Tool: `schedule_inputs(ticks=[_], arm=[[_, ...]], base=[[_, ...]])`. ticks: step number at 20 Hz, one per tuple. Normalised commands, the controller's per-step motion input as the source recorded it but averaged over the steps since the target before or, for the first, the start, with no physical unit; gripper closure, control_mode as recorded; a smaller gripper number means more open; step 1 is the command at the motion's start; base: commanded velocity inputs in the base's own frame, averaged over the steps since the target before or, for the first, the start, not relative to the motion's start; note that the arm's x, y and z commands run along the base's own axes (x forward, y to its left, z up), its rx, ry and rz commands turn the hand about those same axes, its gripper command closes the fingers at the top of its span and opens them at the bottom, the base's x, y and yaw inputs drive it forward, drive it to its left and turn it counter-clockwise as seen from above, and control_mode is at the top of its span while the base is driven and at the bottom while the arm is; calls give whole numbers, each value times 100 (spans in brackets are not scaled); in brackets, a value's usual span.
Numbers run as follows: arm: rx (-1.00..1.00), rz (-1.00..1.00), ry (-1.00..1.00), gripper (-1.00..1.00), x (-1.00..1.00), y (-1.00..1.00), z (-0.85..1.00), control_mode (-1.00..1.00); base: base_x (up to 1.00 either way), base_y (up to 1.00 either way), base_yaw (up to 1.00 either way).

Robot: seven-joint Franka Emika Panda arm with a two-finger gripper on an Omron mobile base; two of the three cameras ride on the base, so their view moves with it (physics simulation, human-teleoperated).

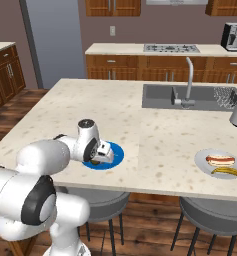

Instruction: Pick up the banana and kiwi from the fridge and place one fruit on each plate on the dining counter.

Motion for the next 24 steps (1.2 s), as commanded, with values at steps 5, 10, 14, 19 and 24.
schedule_inputs(ticks=[5, 10, 14, 19, 24], arm=[[0, 0, 15, 100, 42, 0, -18, -100], [0, 0, 6, 100, 4, 0, -41, -100], [0, 0, 2, 100, 0, 0, -32, -100], [0, 0, 0, 100, 0, 0, -18, -100], [0, 0, 0, -100, 0, 0, -12, -100]], base=[[0, 0, 0], [0, 0, 0], [0, 0, 0], [0, 0, 0], [0, 0, 0]])
